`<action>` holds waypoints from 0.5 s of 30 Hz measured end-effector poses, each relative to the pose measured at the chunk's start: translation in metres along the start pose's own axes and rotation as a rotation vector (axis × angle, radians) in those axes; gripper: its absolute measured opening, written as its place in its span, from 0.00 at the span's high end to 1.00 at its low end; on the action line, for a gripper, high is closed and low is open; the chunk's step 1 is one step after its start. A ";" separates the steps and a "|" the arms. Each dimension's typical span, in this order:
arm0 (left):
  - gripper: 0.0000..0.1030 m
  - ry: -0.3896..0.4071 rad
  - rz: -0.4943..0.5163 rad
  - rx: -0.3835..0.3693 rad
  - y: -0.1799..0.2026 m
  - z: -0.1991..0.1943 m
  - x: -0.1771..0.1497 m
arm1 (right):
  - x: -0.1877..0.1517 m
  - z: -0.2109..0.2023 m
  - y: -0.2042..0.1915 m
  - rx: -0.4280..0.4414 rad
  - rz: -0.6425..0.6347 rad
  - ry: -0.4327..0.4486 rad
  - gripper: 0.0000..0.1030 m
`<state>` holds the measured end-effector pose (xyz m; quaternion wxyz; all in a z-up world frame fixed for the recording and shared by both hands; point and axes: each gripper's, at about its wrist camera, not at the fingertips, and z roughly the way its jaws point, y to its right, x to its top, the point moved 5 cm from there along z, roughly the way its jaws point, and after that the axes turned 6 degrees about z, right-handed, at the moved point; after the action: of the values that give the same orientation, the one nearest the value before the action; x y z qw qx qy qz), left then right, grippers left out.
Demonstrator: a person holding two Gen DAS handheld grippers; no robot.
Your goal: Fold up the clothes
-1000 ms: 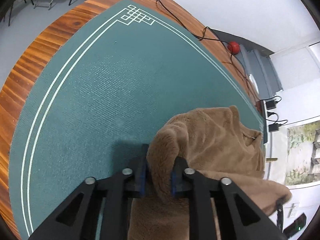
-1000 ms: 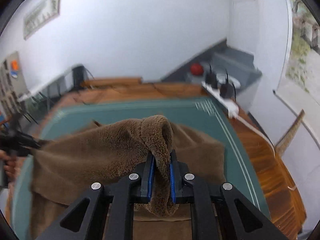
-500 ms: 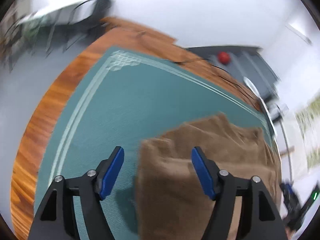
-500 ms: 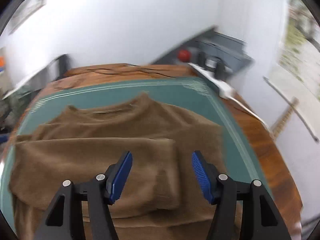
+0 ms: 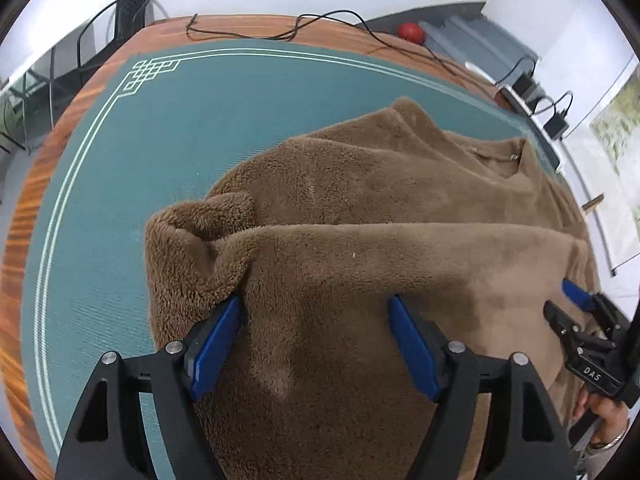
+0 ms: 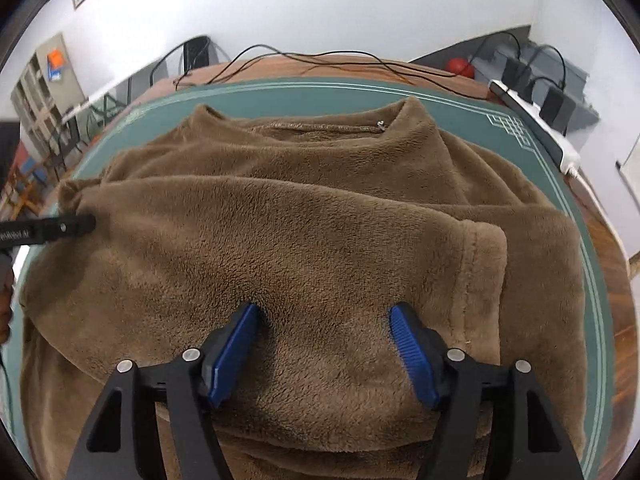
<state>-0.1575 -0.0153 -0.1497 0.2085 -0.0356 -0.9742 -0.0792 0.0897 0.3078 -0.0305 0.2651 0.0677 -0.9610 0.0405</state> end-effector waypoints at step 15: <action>0.22 0.037 0.082 -0.007 0.031 -0.008 -0.030 | -0.021 -0.002 -0.011 -0.006 -0.036 -0.050 0.13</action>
<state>-0.1241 0.0124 -0.1503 0.2296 -0.0748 -0.9675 -0.0746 0.1103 0.2992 -0.0390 0.2417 0.0852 -0.9661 0.0311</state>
